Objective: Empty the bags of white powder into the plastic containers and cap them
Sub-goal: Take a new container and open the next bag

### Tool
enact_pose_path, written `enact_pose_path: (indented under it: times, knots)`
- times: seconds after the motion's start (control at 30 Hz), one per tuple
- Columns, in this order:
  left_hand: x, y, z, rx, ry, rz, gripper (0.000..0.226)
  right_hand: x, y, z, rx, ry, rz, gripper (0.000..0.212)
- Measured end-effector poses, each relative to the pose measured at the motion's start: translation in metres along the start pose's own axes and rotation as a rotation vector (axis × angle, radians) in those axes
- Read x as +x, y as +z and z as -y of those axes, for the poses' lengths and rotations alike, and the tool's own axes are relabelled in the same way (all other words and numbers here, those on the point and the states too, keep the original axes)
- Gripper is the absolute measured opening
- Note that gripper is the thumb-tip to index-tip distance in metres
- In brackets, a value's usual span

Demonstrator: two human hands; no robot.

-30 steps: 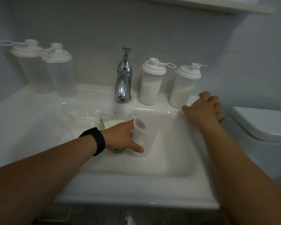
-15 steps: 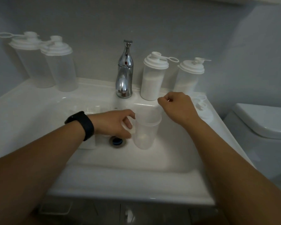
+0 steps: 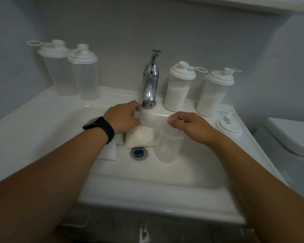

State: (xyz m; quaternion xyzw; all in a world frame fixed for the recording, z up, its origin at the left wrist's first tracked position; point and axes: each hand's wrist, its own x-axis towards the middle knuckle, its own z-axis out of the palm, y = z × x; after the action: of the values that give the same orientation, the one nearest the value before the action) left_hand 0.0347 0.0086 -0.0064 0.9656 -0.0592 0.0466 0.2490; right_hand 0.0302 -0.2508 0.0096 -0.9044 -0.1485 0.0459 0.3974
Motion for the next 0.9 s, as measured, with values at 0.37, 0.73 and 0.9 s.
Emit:
enact_pose_path:
  times: [0.37, 0.73, 0.9]
  knots:
    - [0.006, 0.007, -0.003, 0.378, 0.019, 0.14, 0.022, -0.002, -0.003, 0.005, 0.028, -0.032, 0.151, 0.026]
    - [0.003, 0.01, -0.011, 0.369, -0.003, 0.225, 0.043, -0.004, 0.003, 0.003, 0.09, -0.024, 0.204, 0.032]
    - [0.001, 0.011, -0.013, 0.286, 0.032, 0.2, 0.035, -0.006, 0.004, 0.006, 0.103, -0.007, 0.202, 0.039]
